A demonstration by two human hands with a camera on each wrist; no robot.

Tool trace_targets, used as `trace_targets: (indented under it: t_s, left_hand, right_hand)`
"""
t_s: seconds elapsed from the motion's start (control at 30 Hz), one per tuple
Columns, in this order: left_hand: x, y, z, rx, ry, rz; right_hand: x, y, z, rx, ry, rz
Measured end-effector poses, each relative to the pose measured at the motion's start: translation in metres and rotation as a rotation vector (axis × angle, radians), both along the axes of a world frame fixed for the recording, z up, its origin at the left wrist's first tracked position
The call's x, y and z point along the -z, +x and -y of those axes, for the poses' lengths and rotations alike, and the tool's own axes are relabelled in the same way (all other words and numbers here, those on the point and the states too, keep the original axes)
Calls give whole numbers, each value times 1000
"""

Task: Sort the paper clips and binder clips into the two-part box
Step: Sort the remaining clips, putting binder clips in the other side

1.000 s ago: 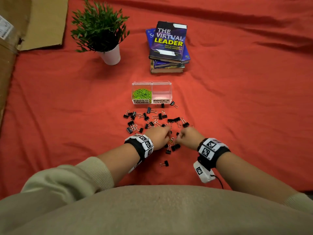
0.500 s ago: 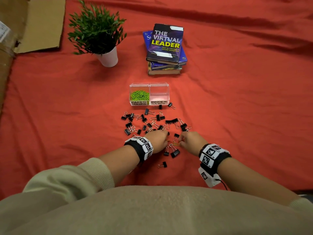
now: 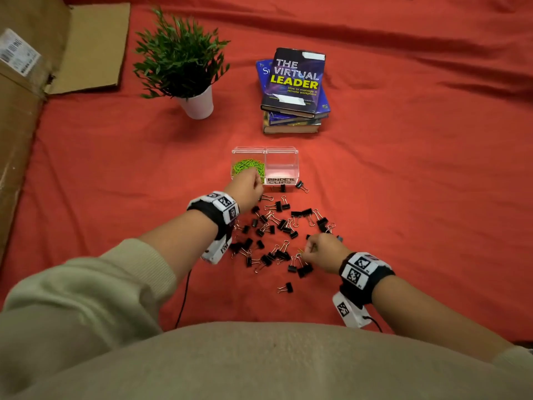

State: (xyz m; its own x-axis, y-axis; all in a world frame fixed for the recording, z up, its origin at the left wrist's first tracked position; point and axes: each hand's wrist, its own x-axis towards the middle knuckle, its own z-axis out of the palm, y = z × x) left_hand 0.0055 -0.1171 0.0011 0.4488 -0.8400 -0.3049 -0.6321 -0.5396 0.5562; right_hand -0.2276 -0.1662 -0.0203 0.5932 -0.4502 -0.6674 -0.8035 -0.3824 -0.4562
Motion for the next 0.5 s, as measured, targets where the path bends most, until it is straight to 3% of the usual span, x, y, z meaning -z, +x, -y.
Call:
trace_targets:
  t_s: [0.23,0.37,0.5]
  left_hand:
    - [-4,45,41,173,136,209]
    - [2,45,43,255,213,243]
    - [-3,48,36,167,129,151]
  right_hand:
    - [-41,50,34,279,298,189]
    - [-61,96,56,272,204,265]
    - [-65,148,73,196,-76,267]
